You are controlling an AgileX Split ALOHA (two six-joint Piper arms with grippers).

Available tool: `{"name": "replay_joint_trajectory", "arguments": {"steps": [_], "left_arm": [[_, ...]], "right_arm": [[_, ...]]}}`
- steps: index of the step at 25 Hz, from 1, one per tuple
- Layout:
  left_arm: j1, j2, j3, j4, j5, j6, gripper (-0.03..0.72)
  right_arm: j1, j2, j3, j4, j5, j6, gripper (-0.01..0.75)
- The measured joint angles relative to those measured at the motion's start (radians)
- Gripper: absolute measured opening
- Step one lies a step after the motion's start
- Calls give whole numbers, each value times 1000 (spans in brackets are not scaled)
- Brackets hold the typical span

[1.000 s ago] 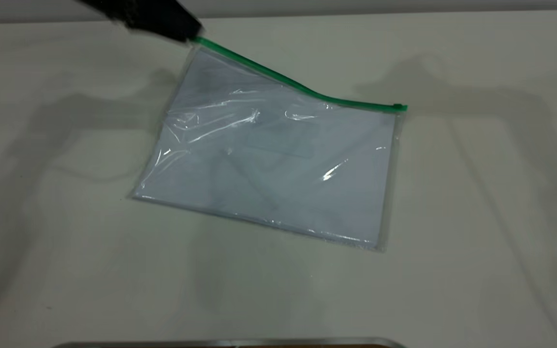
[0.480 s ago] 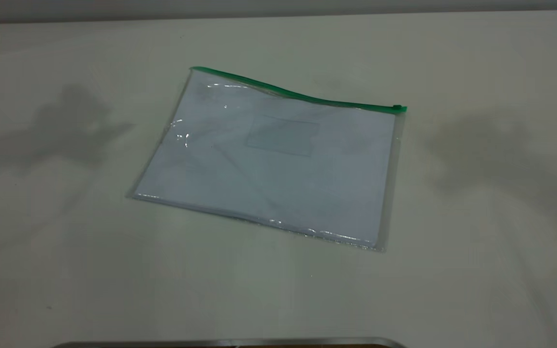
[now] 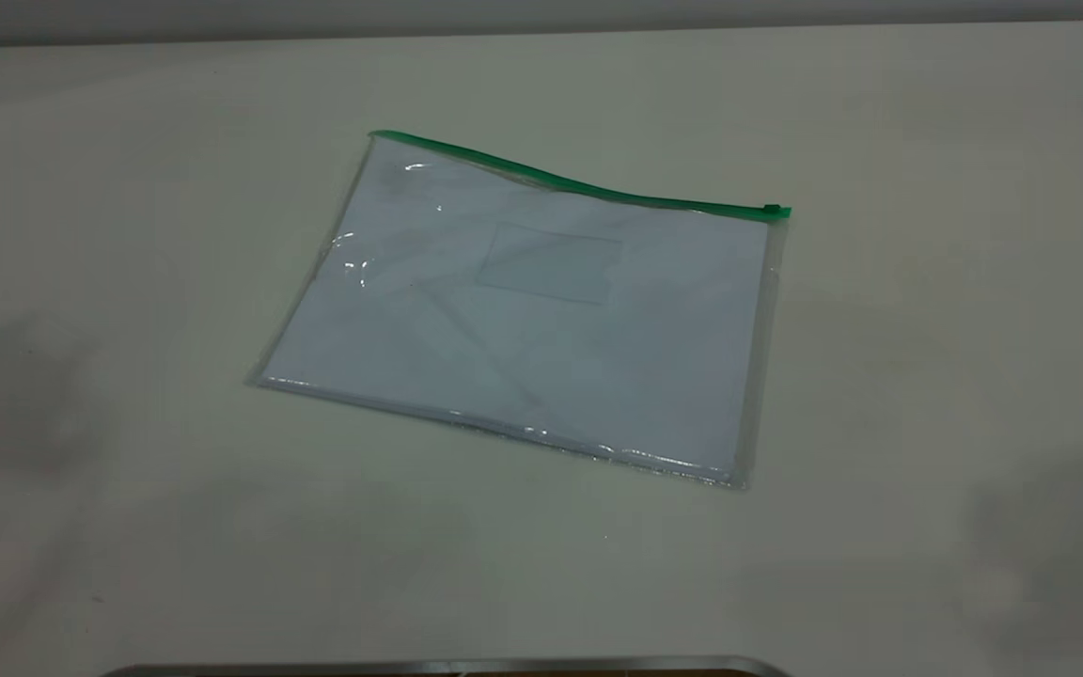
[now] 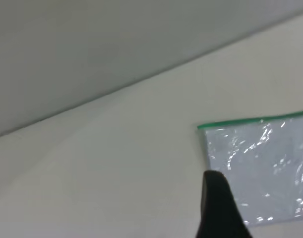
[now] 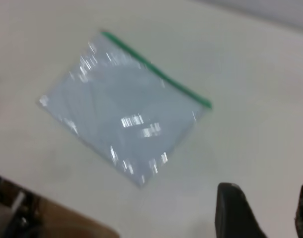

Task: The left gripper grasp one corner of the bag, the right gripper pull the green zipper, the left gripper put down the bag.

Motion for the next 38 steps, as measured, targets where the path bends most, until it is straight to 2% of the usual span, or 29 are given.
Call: {"name": "replay_joint_trajectory", "arguments": {"steps": [3, 9, 16, 21, 25, 32, 38], "left_arm": [[0, -70, 109, 0, 0, -44, 489], [0, -190, 473, 4, 0, -54, 483], [0, -298, 859, 26, 0, -59, 482], [0, -393, 1103, 78, -21, -96, 482], [0, -478, 1229, 141, -65, -151, 482], [0, -650, 1253, 244, -65, -271, 482], [0, -833, 1253, 261, -62, -292, 482]], "right_arm": [[0, -114, 166, -100, 0, 59, 344], [0, -295, 463, -220, 0, 207, 346], [0, -413, 745, -259, -31, 298, 429], [0, -421, 770, -280, -79, 317, 446], [0, -421, 798, -310, -123, 321, 448], [0, -421, 798, -312, -128, 323, 449], [0, -421, 798, -312, -128, 323, 449]]}}
